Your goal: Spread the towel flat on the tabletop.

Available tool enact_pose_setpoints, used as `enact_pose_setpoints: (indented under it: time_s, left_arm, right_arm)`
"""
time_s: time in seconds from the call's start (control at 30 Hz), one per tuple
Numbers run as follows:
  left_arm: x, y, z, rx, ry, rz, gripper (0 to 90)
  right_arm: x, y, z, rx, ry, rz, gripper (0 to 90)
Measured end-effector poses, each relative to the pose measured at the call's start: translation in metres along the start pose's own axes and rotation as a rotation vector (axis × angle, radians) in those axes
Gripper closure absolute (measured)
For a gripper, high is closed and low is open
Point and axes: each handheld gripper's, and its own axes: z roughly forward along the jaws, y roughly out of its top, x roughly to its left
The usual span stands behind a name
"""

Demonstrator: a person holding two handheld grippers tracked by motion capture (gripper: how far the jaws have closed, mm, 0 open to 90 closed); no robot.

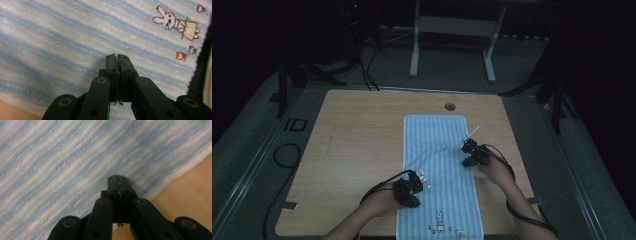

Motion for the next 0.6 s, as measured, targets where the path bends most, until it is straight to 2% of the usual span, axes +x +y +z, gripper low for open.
enact_pose_setpoints:
  time_s: [0.03,0.1,0.13,0.3,0.43,0.57,0.6]
  left_arm:
    - [0.004,0.001,-0.001,0.003,0.006,-0.005,87.1]
    - [0.004,0.001,-0.001,0.003,0.006,-0.005,87.1]
    - [0.019,0.003,-0.003,0.006,0.017,-0.031,87.0]
    - [0.030,0.004,-0.004,0.002,0.015,-0.059,86.5]
    - [0.027,0.005,-0.005,-0.002,0.011,-0.049,86.3]
    - [0.019,0.002,-0.011,-0.021,0.013,-0.031,83.1]
    - [0.017,0.001,-0.013,-0.032,0.021,-0.037,81.6]
  right_arm:
    - [-0.002,0.003,0.001,-0.001,-0.001,0.007,89.8]
    - [-0.005,0.006,0.002,0.002,0.000,0.011,89.8]
    - [-0.009,0.013,0.003,0.014,-0.001,0.022,89.8]
    - [-0.014,0.020,0.005,0.016,-0.001,0.038,89.7]
    - [-0.013,0.022,0.005,0.010,-0.007,0.036,89.4]
    - [-0.005,0.014,-0.004,-0.029,0.012,0.021,87.9]
    - [-0.002,0.010,-0.007,-0.041,0.015,0.016,86.5]
